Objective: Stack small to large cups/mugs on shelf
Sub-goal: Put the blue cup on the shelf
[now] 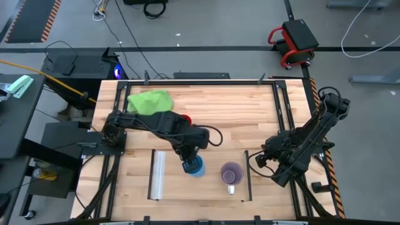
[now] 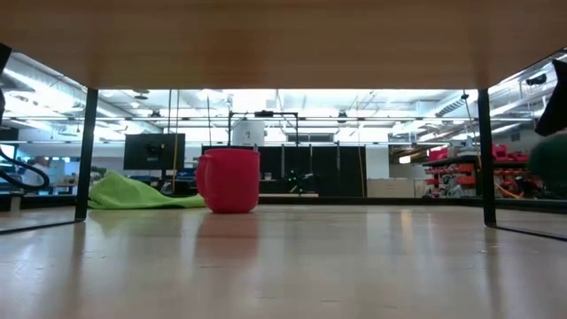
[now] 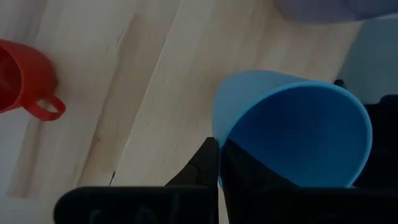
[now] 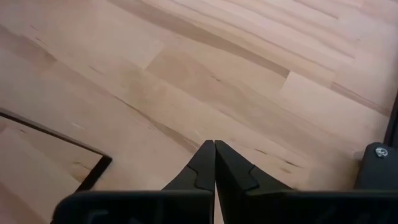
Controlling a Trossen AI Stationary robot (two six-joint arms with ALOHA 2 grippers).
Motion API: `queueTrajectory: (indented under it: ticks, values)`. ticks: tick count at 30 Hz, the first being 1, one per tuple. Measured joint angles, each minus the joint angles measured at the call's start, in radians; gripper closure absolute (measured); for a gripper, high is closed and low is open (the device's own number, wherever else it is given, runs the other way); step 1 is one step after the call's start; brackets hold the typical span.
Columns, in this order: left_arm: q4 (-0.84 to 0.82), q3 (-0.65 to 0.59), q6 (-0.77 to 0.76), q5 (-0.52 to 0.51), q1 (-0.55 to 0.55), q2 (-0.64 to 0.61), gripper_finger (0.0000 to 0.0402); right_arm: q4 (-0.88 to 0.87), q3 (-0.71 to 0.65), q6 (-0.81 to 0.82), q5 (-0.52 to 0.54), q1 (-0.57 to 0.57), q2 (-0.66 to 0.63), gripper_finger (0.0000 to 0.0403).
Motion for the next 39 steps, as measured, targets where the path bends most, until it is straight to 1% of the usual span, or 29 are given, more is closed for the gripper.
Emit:
queueTrajectory:
  ticks: [6, 18, 24, 29, 32, 36, 39]
  values:
    - [0.003, 0.002, 0.032, 0.018, -0.013, 0.045, 0.0392, 0.000, 0.000, 0.000, 0.003, 0.000, 0.000, 0.0393]
    - [0.000, 0.009, 0.037, 0.009, -0.024, 0.049, 0.0389, -0.002, 0.000, -0.005, 0.016, 0.000, 0.000, 0.0393]
    - [0.005, 0.009, 0.051, 0.047, -0.024, 0.049, 0.0381, -0.002, 0.000, -0.008, 0.018, -0.004, 0.000, 0.0392]
    - [0.058, 0.009, 0.053, 0.073, -0.024, 0.049, 0.0383, -0.002, 0.000, -0.009, 0.025, -0.004, 0.000, 0.0392]
    - [0.065, 0.009, 0.054, 0.083, -0.023, 0.049, 0.0376, -0.002, 0.000, -0.009, 0.025, -0.004, 0.000, 0.0388]
    - [0.065, 0.009, 0.050, 0.078, -0.021, 0.049, 0.0371, -0.001, 0.000, -0.009, 0.025, -0.004, 0.000, 0.0378]
    - [0.063, 0.009, 0.049, 0.053, -0.021, 0.049, 0.0378, -0.002, 0.000, -0.009, 0.025, -0.004, 0.000, 0.0372]
